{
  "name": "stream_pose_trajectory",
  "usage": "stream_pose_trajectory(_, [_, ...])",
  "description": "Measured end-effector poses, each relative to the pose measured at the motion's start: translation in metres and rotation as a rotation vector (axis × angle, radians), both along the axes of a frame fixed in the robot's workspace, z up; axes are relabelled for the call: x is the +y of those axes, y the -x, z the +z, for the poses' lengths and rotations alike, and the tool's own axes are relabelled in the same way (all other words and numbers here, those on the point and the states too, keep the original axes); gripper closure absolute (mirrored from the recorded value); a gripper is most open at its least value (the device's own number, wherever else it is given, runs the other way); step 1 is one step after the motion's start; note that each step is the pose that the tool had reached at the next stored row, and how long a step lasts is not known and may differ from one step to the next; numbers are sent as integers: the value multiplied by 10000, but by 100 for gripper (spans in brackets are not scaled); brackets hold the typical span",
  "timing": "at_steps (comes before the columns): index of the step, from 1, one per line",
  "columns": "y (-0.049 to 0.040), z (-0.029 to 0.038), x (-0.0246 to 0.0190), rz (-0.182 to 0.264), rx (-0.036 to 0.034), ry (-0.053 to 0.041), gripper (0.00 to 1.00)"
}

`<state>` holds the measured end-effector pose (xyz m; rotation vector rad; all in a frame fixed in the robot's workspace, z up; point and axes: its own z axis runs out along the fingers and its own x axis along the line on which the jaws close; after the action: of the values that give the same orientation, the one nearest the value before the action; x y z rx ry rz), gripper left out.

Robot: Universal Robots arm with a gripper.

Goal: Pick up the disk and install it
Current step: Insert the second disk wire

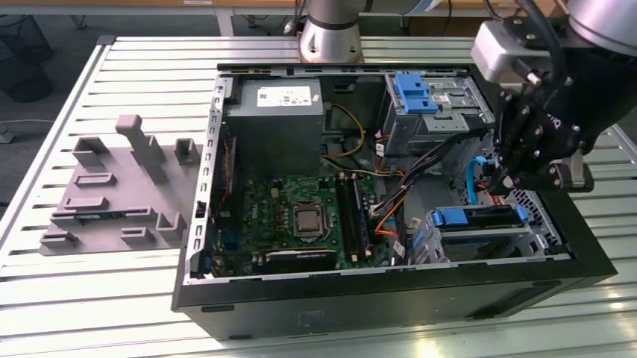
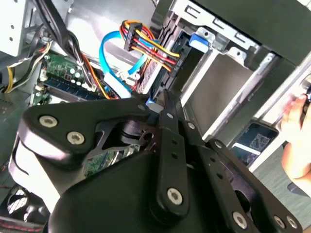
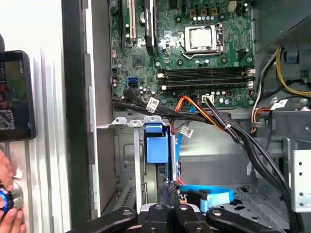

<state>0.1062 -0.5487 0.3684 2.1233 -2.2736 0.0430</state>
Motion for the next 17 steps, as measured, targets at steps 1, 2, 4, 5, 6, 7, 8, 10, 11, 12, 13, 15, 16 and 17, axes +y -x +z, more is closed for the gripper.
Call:
stream_pose_trajectory(1, [0, 43, 0, 0, 0, 1, 89])
stream_pose_trajectory(2, [1, 88, 1, 0, 0, 0, 89])
stream_pose_trajectory(4, [1, 167, 3, -1, 0, 1, 89])
stream_pose_trajectory(5, [2, 197, 5, -1, -1, 1, 89])
stream_pose_trajectory(6, [2, 217, 10, -1, 0, 0, 89])
stream_pose_trajectory(7, [3, 226, 22, -2, 0, -2, 89])
stream_pose_trajectory(8, [5, 229, 37, -1, 0, -1, 89])
stream_pose_trajectory(10, [8, 231, 76, -1, 0, 0, 89])
stream_pose_trajectory(11, [11, 231, 99, 0, 0, 0, 89])
stream_pose_trajectory(12, [16, 231, 117, 0, 0, 0, 89])
stream_pose_trajectory(13, [23, 231, 137, 0, 0, -1, 89])
stream_pose_trajectory(15, [40, 231, 161, 0, 0, 0, 89])
stream_pose_trajectory(16, [43, 231, 165, 0, 0, 0, 89])
stream_pose_trajectory(17, [43, 231, 165, 1, 0, -1, 89])
